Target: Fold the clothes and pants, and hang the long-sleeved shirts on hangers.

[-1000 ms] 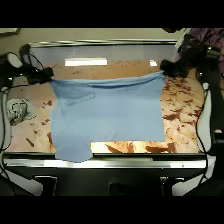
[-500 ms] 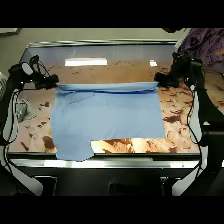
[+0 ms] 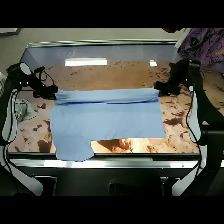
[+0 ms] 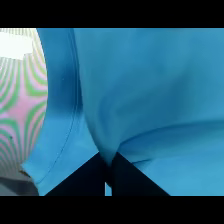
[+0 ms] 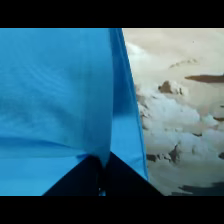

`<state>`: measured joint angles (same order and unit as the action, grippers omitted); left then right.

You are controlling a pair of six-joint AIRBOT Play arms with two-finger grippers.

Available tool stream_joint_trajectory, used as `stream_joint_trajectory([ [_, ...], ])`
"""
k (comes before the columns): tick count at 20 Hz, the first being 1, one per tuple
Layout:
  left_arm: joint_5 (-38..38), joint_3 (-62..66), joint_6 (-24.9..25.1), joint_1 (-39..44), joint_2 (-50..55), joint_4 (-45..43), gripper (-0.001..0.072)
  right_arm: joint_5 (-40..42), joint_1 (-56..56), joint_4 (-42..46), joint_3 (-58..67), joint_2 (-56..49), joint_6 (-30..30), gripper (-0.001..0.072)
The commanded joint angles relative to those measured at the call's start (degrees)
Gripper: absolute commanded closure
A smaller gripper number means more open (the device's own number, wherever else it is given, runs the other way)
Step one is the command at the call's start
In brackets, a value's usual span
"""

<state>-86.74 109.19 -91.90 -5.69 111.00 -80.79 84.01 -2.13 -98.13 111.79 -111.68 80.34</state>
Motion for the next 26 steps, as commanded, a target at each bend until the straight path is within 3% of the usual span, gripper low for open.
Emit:
stream_joint_trajectory([
  [1,-5.2,0.0,0.4,0.4,1.0,-0.5,0.0684,2.6,0.0,0.3,-0.2,-1.7,0.0,0.0681],
  [7,-5.8,-1.3,0.4,0.6,2.1,-1.3,0.0680,6.0,0.0,0.3,-0.2,-5.2,0.0,0.0679],
  [8,-5.3,-1.4,0.3,0.7,2.5,-1.3,0.0643,5.9,0.0,0.3,-0.2,-5.5,0.0,0.0658],
  [9,-4.7,-1.4,-0.3,0.8,2.7,-1.3,0.0503,5.5,0.0,0.6,-0.2,-5.6,0.0,0.0558],
  [10,-3.7,-1.4,-1.0,0.8,2.6,-1.3,0.0276,4.9,0.0,1.1,-0.1,-5.5,0.6,0.0493],
  [11,-3.1,-0.9,-1.7,0.7,2.3,-1.4,0.0147,4.7,0.0,1.9,-0.1,-5.2,1.1,0.0405],
  [13,-3.1,1.0,-3.1,0.0,0.6,-3.6,0.0126,5.1,0.0,5.9,0.0,-3.5,2.2,0.0161],
  [16,-4.4,-0.3,-3.1,-3.1,-6.0,-5.7,0.0109,6.8,-4.6,1.9,-0.5,0.8,4.5,0.0179],
  [18,-3.3,-7.4,-3.2,-7.3,-12.9,-4.4,0.0109,6.2,-11.0,-6.3,-6.0,5.3,8.1,0.0243],
  [22,3.0,-35.8,-0.7,-17.6,-29.9,6.3,0.0109,0.9,-24.1,-19.8,-30.5,18.5,15.2,0.0253],
  [26,8.0,-62.1,1.6,-21.8,-44.9,14.2,0.0108,-3.5,-27.7,-22.6,-46.9,26.3,18.9,0.0253],
])
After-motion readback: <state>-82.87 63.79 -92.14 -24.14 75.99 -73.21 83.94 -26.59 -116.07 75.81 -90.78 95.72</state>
